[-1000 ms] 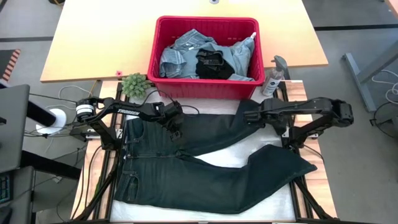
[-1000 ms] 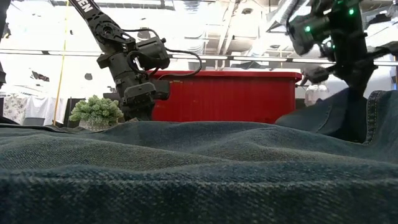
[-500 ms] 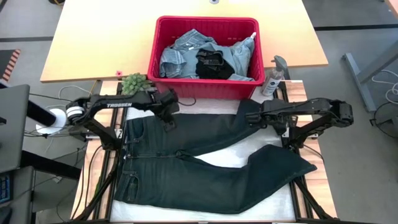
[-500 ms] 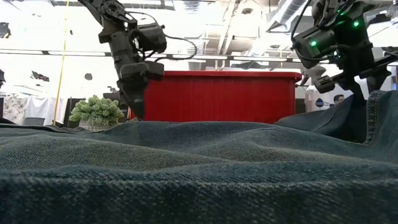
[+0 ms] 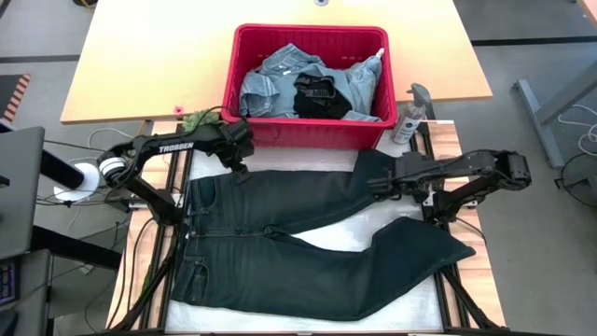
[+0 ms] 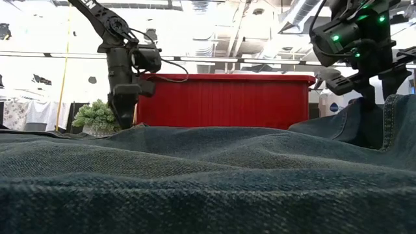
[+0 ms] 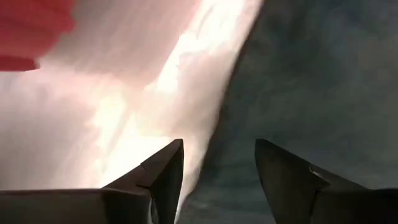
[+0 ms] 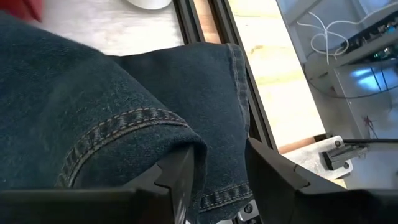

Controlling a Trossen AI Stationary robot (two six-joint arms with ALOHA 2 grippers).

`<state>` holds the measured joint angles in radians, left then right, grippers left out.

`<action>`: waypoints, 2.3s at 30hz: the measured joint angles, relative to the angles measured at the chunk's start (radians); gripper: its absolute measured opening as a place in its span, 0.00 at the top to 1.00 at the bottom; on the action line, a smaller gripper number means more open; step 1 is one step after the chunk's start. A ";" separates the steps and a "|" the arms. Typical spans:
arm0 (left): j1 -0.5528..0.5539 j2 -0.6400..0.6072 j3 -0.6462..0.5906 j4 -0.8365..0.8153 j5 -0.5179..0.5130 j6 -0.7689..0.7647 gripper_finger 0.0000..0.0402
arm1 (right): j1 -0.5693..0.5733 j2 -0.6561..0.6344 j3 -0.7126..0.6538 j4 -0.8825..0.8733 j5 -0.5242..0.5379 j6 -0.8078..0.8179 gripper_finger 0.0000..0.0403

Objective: Fold Laundry from Bin
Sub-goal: Fold the black pants

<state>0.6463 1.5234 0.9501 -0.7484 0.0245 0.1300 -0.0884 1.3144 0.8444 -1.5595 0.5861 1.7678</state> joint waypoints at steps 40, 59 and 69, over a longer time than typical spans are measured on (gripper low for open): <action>-0.040 -0.026 -0.202 0.019 -0.025 -0.005 0.68 | 0.021 0.000 0.001 -0.004 0.045 -0.257 0.58; -0.152 -0.024 -0.011 -0.232 -0.164 -0.098 0.97 | -0.084 -0.013 0.223 -0.007 0.088 -0.421 0.58; -0.181 -0.025 0.047 -0.284 -0.252 -0.095 0.97 | -0.209 -0.013 0.441 0.043 0.019 -0.796 0.59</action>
<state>0.4651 1.4986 0.9970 -1.0321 -0.2275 0.0348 -0.2970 1.3010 1.2852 -1.5165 0.6056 0.9715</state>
